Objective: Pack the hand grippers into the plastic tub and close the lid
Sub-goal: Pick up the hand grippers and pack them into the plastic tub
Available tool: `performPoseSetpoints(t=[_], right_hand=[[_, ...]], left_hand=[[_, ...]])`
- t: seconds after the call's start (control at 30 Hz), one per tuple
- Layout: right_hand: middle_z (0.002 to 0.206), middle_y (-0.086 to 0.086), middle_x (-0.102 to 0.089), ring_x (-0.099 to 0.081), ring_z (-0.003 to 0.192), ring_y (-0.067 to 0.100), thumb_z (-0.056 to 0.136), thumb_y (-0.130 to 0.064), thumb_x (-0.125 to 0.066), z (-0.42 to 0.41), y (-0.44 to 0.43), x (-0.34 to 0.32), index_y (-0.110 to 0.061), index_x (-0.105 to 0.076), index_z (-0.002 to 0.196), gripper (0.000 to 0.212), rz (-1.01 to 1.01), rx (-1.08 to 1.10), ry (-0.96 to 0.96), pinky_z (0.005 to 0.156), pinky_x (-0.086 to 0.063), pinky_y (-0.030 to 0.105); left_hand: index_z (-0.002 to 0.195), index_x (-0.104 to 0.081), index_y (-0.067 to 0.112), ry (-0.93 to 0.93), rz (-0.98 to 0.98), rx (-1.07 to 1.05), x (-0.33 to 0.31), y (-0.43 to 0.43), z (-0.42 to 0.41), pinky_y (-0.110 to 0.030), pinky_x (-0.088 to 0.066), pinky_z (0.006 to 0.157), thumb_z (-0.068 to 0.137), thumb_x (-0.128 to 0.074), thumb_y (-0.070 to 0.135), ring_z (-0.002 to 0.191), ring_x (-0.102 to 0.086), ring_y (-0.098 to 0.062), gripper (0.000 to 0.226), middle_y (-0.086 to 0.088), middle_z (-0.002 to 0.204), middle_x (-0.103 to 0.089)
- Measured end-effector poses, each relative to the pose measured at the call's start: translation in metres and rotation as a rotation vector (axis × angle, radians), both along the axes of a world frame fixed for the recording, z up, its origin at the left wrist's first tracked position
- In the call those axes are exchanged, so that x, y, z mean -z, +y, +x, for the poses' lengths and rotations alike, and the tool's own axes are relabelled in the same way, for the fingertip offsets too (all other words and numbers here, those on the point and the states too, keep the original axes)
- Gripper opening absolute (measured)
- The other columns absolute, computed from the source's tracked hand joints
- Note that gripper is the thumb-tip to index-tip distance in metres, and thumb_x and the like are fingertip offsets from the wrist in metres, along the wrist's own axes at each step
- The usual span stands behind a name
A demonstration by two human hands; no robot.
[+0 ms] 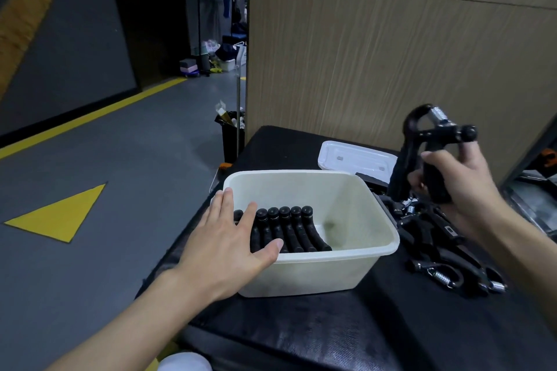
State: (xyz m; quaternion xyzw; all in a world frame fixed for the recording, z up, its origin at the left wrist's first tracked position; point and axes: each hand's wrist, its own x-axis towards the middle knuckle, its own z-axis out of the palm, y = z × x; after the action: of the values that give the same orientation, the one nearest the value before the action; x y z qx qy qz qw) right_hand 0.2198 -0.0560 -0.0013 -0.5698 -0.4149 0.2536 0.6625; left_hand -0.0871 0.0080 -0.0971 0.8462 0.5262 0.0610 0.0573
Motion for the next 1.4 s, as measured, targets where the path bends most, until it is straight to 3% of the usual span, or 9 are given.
performPoseSetpoints(t=[0.07,0.13,0.23,0.33,0.53,0.77,1.0,1.23,1.4], right_hand=[[0.065,0.011,-0.059,-0.058,0.044,0.024,0.089,0.006,-0.049,-0.014,0.003,-0.003,-0.036,-0.043,0.116,0.050,-0.040,-0.012,-0.250,0.052,-0.046,0.038],[0.068,0.020,-0.060,-0.060,0.047,0.030,0.088,0.008,-0.049,-0.028,0.008,-0.002,-0.046,-0.038,0.124,0.065,-0.080,-0.082,-0.346,0.055,-0.050,0.043],[0.070,0.015,-0.062,-0.060,0.056,0.025,0.090,0.003,-0.053,-0.036,0.022,0.003,-0.041,-0.050,0.121,0.054,-0.083,-0.136,-0.393,0.064,-0.052,0.047],[0.075,0.011,-0.069,-0.063,0.070,0.014,0.097,-0.009,-0.057,-0.038,0.035,0.012,-0.032,-0.056,0.123,0.035,-0.079,-0.186,-0.479,0.075,-0.051,0.034],[0.080,0.004,-0.074,-0.068,0.074,0.008,0.097,-0.018,-0.058,-0.033,0.048,0.027,-0.034,-0.055,0.122,0.030,-0.183,-0.253,-0.631,0.071,-0.049,0.017],[0.074,-0.008,-0.065,-0.060,0.070,0.014,0.091,-0.033,-0.066,-0.037,0.055,0.050,-0.032,-0.053,0.106,0.020,-0.300,-0.268,-1.000,0.072,-0.050,0.035],[0.102,-0.012,-0.063,-0.060,0.095,0.018,0.090,-0.043,-0.061,-0.033,0.061,0.066,-0.030,-0.057,0.110,0.024,-0.529,-0.278,-1.390,0.078,-0.050,0.039],[0.099,-0.004,-0.058,-0.057,0.091,0.020,0.088,-0.038,-0.065,-0.038,0.079,0.077,-0.017,-0.061,0.097,0.023,-0.684,-0.350,-1.458,0.064,-0.043,0.032],[0.085,0.001,-0.057,-0.055,0.082,0.023,0.085,-0.024,-0.072,-0.040,0.095,0.087,-0.009,-0.058,0.090,0.021,-0.748,-0.425,-1.326,0.065,-0.040,0.030]], left_hand=[[0.158,-0.003,0.026,0.008,0.021,0.007,0.000,0.000,0.000,-0.037,0.003,0.121,0.067,0.004,0.081,0.149,0.023,-0.024,0.106,-0.017,0.162,0.018],[0.158,-0.002,0.025,0.015,0.036,0.015,-0.001,0.000,0.000,-0.037,0.005,0.121,0.068,0.005,0.081,0.148,0.025,-0.024,0.105,-0.017,0.162,0.019],[0.158,-0.002,0.025,0.012,0.025,0.015,-0.001,0.000,-0.001,-0.036,0.004,0.122,0.068,0.005,0.082,0.149,0.022,-0.023,0.107,-0.016,0.163,0.017],[0.158,-0.001,0.025,0.025,0.031,0.027,0.000,0.001,-0.002,-0.038,0.004,0.123,0.068,0.009,0.089,0.149,0.021,-0.023,0.111,-0.015,0.163,0.016],[0.157,0.005,0.015,-0.020,-0.027,0.018,-0.003,0.000,-0.003,-0.035,0.008,0.121,0.065,-0.003,0.094,0.148,0.026,-0.021,0.123,-0.013,0.162,0.022],[0.157,-0.001,0.011,-0.033,-0.031,-0.045,-0.004,-0.002,-0.001,-0.037,-0.002,0.123,0.062,-0.005,0.089,0.151,0.012,-0.024,0.124,-0.016,0.163,0.014],[0.157,0.001,0.012,-0.015,-0.023,-0.030,-0.004,-0.002,-0.001,-0.036,0.002,0.123,0.061,-0.001,0.088,0.151,0.014,-0.024,0.123,-0.016,0.163,0.016],[0.157,0.000,0.013,-0.020,-0.016,-0.029,-0.004,-0.002,-0.001,-0.035,0.002,0.123,0.062,-0.001,0.088,0.151,0.014,-0.024,0.122,-0.016,0.163,0.016],[0.157,0.001,0.013,-0.025,-0.027,-0.027,-0.004,-0.001,-0.002,-0.036,0.002,0.123,0.062,-0.002,0.088,0.151,0.015,-0.024,0.121,-0.016,0.163,0.017]])
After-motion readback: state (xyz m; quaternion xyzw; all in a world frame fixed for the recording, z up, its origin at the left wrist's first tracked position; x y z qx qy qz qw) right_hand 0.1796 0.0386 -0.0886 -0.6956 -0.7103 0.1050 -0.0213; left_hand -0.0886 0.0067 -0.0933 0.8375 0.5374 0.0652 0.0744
